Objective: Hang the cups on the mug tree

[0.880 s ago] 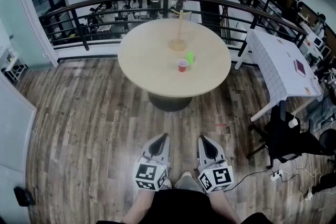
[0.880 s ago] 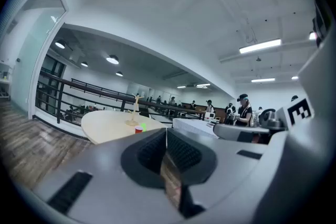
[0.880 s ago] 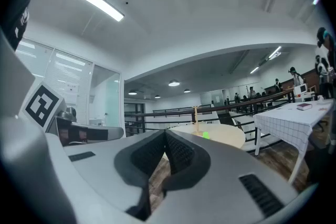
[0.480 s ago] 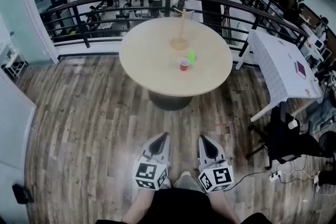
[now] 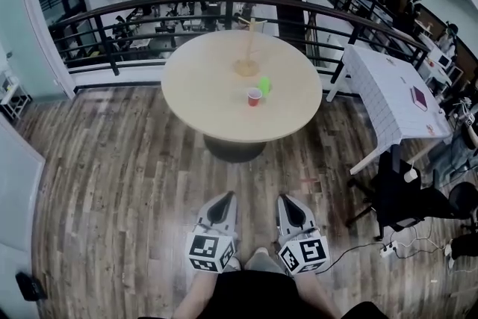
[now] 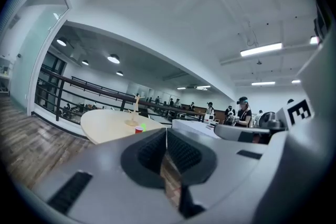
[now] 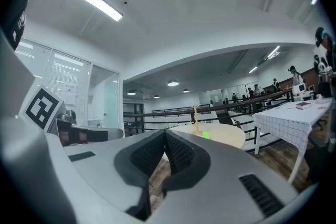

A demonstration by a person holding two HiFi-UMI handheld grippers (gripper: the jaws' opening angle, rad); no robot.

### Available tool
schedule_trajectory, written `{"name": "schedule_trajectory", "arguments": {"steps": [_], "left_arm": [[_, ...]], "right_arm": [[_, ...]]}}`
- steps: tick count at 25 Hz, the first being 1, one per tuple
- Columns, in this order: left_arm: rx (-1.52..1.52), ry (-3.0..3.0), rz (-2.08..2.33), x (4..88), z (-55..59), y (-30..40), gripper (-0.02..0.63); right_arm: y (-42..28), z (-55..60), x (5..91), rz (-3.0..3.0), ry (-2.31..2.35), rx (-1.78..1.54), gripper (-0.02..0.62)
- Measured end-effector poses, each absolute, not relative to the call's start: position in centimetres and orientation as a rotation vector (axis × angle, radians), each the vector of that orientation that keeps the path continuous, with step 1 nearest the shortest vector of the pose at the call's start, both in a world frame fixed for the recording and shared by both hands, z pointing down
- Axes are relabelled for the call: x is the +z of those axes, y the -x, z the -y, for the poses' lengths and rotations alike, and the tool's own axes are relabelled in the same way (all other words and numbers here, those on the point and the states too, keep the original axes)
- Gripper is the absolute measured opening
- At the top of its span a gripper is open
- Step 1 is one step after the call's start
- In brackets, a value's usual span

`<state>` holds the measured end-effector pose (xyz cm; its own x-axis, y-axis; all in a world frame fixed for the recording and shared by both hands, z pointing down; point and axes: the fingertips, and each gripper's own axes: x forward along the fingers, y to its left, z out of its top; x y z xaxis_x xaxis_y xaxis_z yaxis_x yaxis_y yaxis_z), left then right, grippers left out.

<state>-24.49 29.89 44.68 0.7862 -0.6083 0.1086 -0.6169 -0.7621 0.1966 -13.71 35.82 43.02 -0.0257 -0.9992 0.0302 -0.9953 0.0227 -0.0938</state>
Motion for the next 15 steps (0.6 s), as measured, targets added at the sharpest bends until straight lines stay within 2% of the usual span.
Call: {"name": "schedule_trajectory", "arguments": {"steps": [9,15], "left_arm": [[0.034,-2.746,0.911,45.3,-29.3,21.8,0.014],[0.071,-2.731,0.927,46.6,-25.5,19.9,0.014]], "right_arm": [[11.4,-36.0,43.8,-2.217,2.212,-0.149,0.009],[9.8,-32.0,45.6,-2.237,2.191,-0.197,0.009]]}}
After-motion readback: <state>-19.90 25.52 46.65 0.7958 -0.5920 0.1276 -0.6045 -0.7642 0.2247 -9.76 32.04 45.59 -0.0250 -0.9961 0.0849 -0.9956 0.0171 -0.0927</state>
